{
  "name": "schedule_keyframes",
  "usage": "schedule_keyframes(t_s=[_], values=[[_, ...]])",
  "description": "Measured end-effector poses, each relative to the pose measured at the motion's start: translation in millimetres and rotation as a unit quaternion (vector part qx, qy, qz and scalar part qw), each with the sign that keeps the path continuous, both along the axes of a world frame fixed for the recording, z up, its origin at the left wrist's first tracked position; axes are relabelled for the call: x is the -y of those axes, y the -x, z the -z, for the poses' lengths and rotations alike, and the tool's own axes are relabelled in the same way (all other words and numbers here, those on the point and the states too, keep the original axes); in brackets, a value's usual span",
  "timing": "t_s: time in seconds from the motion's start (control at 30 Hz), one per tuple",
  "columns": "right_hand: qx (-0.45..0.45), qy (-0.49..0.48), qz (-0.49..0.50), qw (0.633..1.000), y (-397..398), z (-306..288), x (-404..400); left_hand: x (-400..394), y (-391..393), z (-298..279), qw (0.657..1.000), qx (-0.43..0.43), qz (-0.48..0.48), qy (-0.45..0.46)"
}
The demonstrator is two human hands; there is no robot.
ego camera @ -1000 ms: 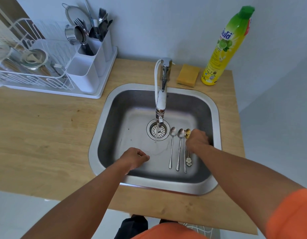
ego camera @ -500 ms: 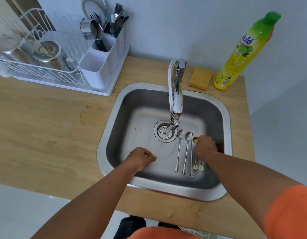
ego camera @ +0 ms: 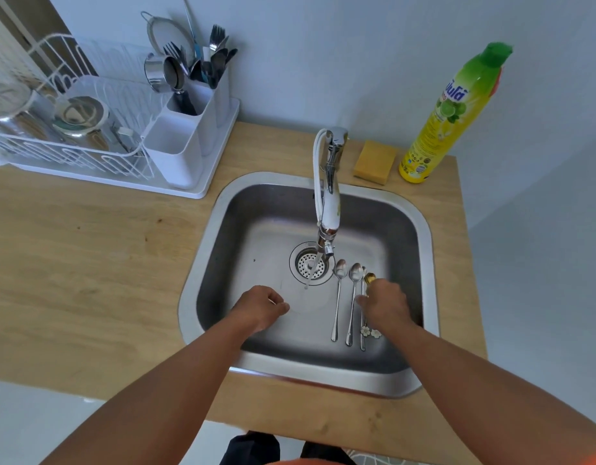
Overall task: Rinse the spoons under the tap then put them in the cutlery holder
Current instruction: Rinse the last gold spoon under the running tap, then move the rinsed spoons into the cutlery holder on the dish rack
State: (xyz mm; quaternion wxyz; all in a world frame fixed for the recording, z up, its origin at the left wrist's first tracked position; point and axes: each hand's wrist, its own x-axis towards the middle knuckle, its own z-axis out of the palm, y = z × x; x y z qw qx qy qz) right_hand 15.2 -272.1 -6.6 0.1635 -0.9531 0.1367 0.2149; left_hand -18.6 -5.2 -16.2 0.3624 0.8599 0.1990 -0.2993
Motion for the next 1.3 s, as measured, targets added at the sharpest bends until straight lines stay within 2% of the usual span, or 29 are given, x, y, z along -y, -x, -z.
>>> schedule_keyframes(t_s=[0.2, 0.47, 0.63, 0.97, 1.13, 1.3], values=[[0.021, -0.064, 0.002, 0.998, 19.7, -0.1, -15.3, -14.7, -16.9, -15.6, 0.999, 0.025, 0.018, -0.039], [-0.017, -0.049, -0.029, 0.998, 40.0, 0.7, -30.6, -30.1, -42.9, -45.8, 0.996, 0.008, 0.056, -0.064], [-0.032, -0.043, -0.03, 0.998, 44.6, 3.6, -31.5, -31.4, -95.9, -91.2, 0.991, 0.083, 0.059, -0.083], [-0.044, -0.034, -0.033, 0.998, 49.8, 9.3, -20.2, 11.8, -201.0, -202.1, 0.93, 0.272, 0.161, -0.185], [-0.052, -0.037, -0.019, 0.998, 49.3, 11.9, -16.0, 46.6, -217.4, -216.8, 0.903, 0.341, 0.202, -0.167], [-0.055, -0.046, -0.005, 0.997, 47.8, 12.7, -15.2, 65.4, -203.4, -204.1, 0.858, 0.338, 0.31, -0.233]])
